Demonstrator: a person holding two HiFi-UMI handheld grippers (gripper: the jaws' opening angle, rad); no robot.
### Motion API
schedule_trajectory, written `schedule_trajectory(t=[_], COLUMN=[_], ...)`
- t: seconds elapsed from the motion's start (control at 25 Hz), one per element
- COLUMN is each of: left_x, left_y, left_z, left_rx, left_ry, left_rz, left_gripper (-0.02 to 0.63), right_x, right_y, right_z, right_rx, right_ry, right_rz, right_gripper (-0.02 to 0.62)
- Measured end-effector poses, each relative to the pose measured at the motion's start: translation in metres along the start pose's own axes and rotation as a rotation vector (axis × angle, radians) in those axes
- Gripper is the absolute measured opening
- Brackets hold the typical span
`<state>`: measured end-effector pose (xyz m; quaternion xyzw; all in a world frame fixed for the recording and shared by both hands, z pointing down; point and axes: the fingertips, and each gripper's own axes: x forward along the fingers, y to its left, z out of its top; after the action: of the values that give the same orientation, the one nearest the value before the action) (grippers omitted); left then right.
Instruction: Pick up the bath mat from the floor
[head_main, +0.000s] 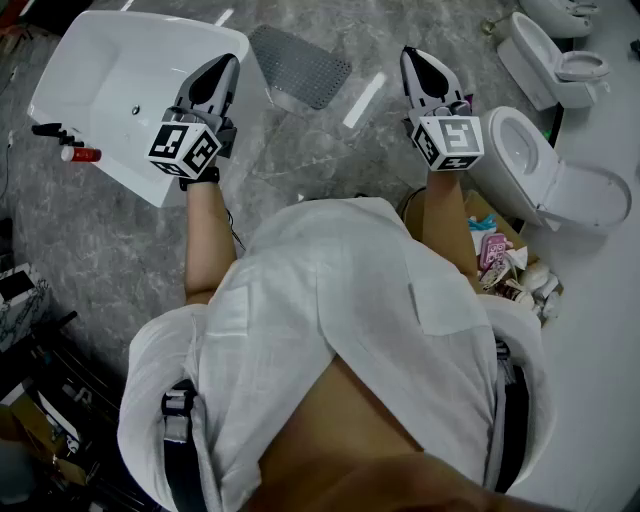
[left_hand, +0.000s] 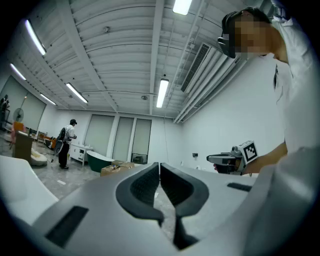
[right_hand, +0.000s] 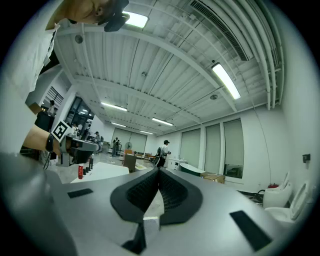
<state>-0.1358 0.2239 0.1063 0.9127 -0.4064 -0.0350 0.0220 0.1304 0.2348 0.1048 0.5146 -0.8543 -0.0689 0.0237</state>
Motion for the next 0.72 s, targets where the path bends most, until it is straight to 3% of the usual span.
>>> schedule_trajectory(t=[0.72], left_x=[-0.003], left_y=[0.001], left_z=[-0.009], left_rx=[0.004], left_ry=[0.015], left_rz=[-0.01], left_gripper=[0.017], right_x=[-0.003], right_y=[-0.003], right_z=[-0.017], right_rx=[0.043], right_ry=[0.013], right_rz=[0.006], right_gripper=[0.032])
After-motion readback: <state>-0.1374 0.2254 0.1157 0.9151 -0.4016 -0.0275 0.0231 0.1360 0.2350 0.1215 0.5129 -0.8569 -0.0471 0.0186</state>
